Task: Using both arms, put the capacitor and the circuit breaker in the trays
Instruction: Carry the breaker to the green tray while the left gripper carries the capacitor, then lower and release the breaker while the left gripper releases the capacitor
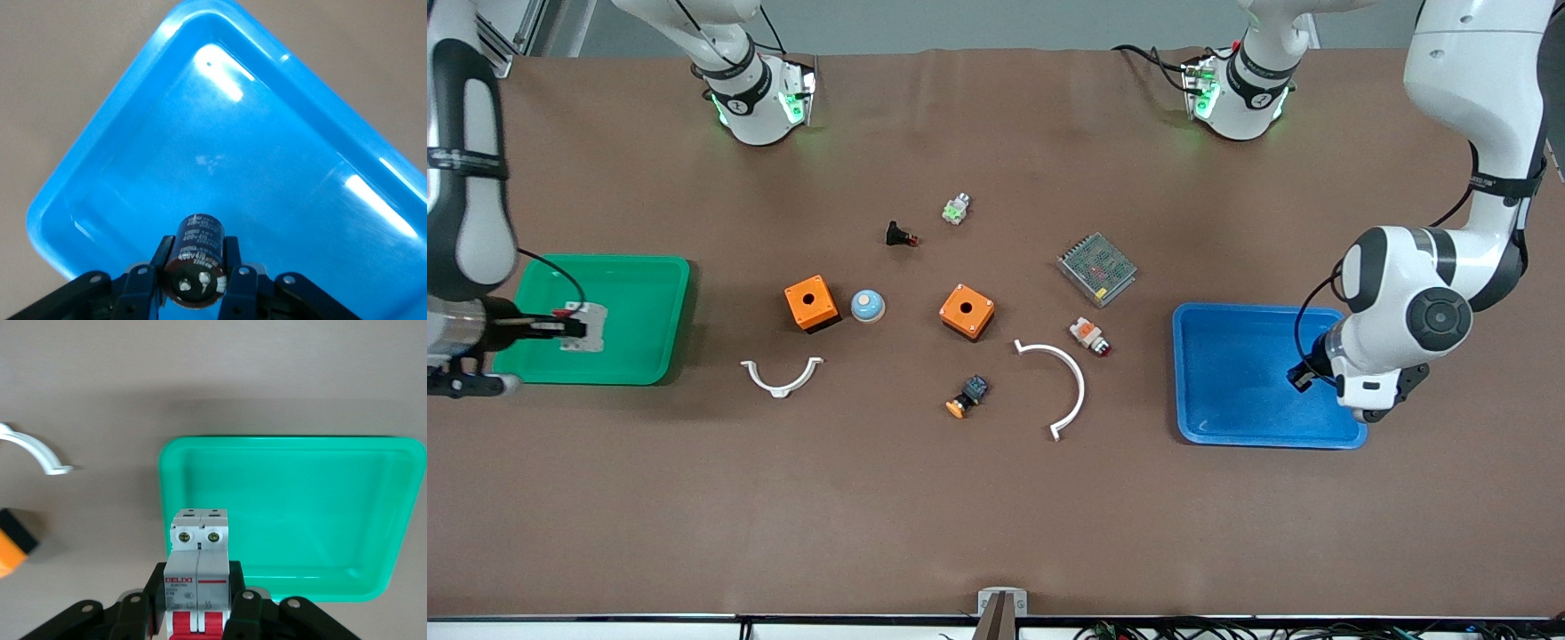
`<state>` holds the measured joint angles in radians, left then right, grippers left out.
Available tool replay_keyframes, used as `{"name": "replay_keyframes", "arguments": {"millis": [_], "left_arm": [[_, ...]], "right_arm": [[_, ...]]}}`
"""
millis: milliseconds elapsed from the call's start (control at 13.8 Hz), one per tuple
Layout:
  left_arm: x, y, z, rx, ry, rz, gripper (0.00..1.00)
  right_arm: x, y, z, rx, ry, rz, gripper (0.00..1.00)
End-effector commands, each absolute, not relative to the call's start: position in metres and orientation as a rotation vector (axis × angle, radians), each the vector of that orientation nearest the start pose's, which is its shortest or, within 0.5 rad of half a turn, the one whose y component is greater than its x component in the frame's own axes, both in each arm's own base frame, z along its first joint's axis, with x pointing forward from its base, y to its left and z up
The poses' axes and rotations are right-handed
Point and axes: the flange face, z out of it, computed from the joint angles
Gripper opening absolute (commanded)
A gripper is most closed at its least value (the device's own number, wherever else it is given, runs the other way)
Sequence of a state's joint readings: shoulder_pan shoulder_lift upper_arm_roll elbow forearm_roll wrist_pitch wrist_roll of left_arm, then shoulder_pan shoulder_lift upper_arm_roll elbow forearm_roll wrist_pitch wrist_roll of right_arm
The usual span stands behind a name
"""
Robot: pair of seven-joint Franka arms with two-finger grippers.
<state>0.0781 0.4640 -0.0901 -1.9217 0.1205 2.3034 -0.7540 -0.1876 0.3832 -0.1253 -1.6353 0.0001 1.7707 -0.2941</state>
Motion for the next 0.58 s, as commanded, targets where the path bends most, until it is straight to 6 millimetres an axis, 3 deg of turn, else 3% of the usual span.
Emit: {"name": "replay_keyframes", "arguments": {"millis": [0,217,506], "left_arm": [[0.601,0.014,0.216,-2.934,-0.934,0.087,0.04],[0.593,0.035,0.199,-2.970,-0.863,0.085,0.06],[0.598,0.029,0.193,-2.992,-0.842,0.056,0.08]], "right_arm": [[0.585,-0.220,0.348,-3.104,-0.033,0.350,0.17],[0.562,-0.238,0.306,-3.120,-0.043,0.301,0.17],[0.537,-0.250,0.264,-3.135,-0.005,0.254,0.18]]}}
